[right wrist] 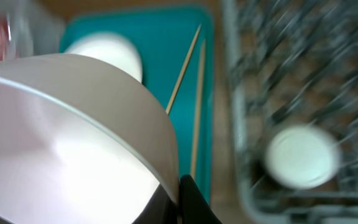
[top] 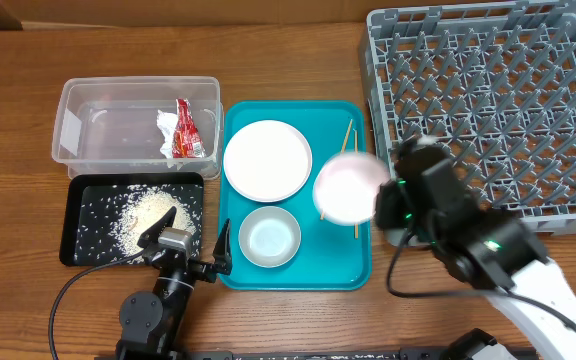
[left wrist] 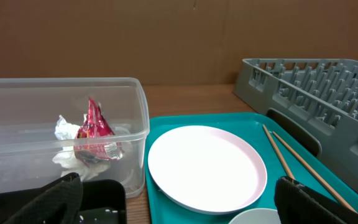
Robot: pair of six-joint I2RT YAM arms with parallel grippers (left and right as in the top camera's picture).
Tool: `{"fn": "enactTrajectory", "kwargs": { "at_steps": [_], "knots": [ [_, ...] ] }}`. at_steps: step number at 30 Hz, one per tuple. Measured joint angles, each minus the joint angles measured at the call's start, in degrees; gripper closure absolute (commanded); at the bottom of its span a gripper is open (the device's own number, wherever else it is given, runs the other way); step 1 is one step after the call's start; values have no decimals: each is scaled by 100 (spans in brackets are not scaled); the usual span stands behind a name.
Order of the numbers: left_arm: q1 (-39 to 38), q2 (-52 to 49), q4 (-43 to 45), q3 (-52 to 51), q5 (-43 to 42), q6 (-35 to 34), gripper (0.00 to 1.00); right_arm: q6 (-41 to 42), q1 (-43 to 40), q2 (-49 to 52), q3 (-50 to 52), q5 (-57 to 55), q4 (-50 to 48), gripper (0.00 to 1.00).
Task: Sort waste into correct bins and load items into the dishwasher
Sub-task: 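Carry the pink-white bowl into the dish rack with the right gripper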
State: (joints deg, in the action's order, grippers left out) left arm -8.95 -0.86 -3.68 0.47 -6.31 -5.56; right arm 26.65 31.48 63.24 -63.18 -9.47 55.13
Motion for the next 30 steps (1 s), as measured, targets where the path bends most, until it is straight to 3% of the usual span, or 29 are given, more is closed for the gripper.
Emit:
{"fn": "enactTrajectory", "kwargs": {
  "at_steps": [7,12,20,30],
  "knots": [
    [0,0,0,-2,0,0,0,-94,-291,-103,-455,-3751,-756,96],
    [0,0,0,-2,0,-2,0,-131,-1128,472,-455,-5224,-1156,96],
    [0,0,0,-2,0,0,0,-149,-2459,1937,-455,-5602,-1292,96],
    [0,0,0,-2,0,0,0,-573,-2538,3246,-455,-5525,-2221,96]
  ]
}}
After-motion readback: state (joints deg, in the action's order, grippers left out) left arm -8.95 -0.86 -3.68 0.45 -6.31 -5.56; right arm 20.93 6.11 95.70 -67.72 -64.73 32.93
